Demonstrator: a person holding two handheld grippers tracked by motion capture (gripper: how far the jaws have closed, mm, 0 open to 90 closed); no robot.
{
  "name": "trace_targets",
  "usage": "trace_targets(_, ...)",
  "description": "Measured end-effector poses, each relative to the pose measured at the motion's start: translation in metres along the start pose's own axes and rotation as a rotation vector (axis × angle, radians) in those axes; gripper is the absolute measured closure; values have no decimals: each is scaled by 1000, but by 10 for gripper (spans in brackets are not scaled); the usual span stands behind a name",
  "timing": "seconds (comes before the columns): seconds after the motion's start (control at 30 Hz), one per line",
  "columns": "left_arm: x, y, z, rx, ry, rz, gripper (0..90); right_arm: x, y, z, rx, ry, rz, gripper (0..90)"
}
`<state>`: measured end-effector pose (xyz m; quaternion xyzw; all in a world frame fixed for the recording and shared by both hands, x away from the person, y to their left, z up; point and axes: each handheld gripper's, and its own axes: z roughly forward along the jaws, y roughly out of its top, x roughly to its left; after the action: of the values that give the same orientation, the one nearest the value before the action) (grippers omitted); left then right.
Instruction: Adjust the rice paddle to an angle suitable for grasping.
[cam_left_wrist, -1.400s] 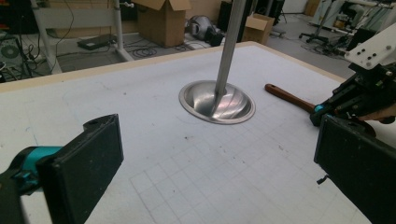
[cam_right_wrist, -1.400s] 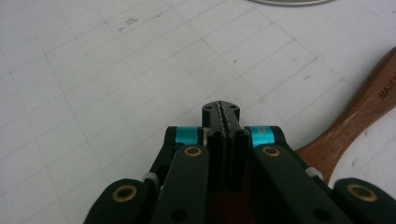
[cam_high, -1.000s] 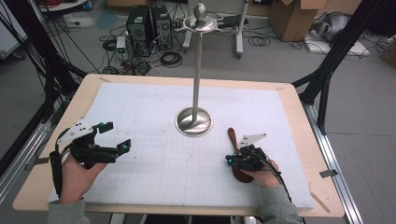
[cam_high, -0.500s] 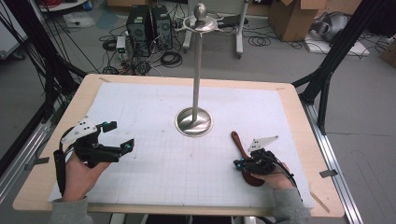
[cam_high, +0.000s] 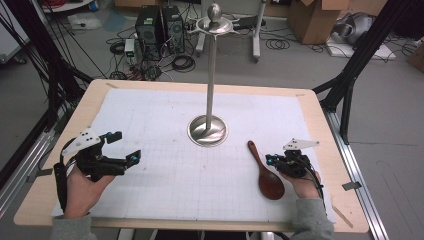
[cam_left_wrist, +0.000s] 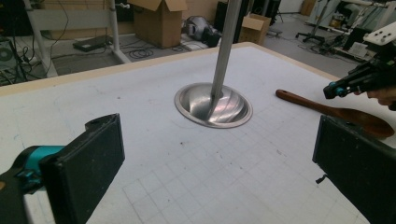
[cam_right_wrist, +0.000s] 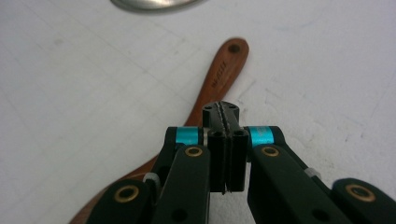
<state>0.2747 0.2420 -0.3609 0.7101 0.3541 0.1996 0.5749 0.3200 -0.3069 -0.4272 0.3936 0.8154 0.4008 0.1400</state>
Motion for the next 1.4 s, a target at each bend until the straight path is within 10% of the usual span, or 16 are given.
trace_targets(0.5, 2, -6, -12, 2, 22, -15, 26, -1, 0, 27, 48, -2, -19, 900)
trace_targets(1.4, 0, -9, -15, 12, 32, -12, 26, 36, 22, 46, 142, 152, -198, 900)
